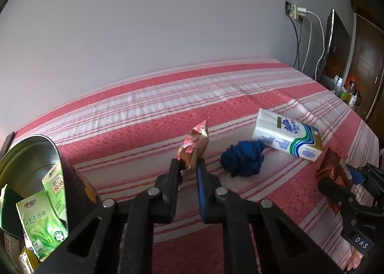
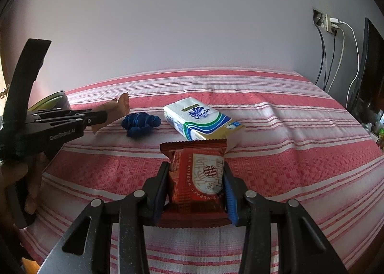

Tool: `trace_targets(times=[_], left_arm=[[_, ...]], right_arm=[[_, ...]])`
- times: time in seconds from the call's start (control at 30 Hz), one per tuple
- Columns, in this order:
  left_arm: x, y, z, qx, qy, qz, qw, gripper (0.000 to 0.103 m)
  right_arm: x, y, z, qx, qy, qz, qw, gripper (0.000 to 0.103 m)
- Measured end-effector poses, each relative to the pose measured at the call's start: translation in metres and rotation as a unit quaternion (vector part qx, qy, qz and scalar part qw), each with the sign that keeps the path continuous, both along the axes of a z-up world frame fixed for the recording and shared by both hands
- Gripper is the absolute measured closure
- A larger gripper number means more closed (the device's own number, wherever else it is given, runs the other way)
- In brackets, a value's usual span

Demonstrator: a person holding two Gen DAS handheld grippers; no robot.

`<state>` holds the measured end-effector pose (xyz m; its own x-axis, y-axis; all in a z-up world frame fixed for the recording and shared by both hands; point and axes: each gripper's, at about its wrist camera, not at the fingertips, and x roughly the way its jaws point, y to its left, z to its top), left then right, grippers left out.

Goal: Organize objects
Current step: 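Carry the pink snack with left tool over the tin while right tool carries red packet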

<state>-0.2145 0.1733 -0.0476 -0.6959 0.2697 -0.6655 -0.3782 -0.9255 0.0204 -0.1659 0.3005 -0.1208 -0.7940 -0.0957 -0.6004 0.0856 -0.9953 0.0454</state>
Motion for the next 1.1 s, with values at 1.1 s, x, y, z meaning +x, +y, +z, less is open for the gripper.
trace_targets(times=[1.1], left_arm=[[0.063,-0.035,0.024,0.03,0.118,0.071,0.99,0.092]], right_arm=[[0.01,-0.002,0.004,0.002,0.039,-0.001,0.999,0.059]])
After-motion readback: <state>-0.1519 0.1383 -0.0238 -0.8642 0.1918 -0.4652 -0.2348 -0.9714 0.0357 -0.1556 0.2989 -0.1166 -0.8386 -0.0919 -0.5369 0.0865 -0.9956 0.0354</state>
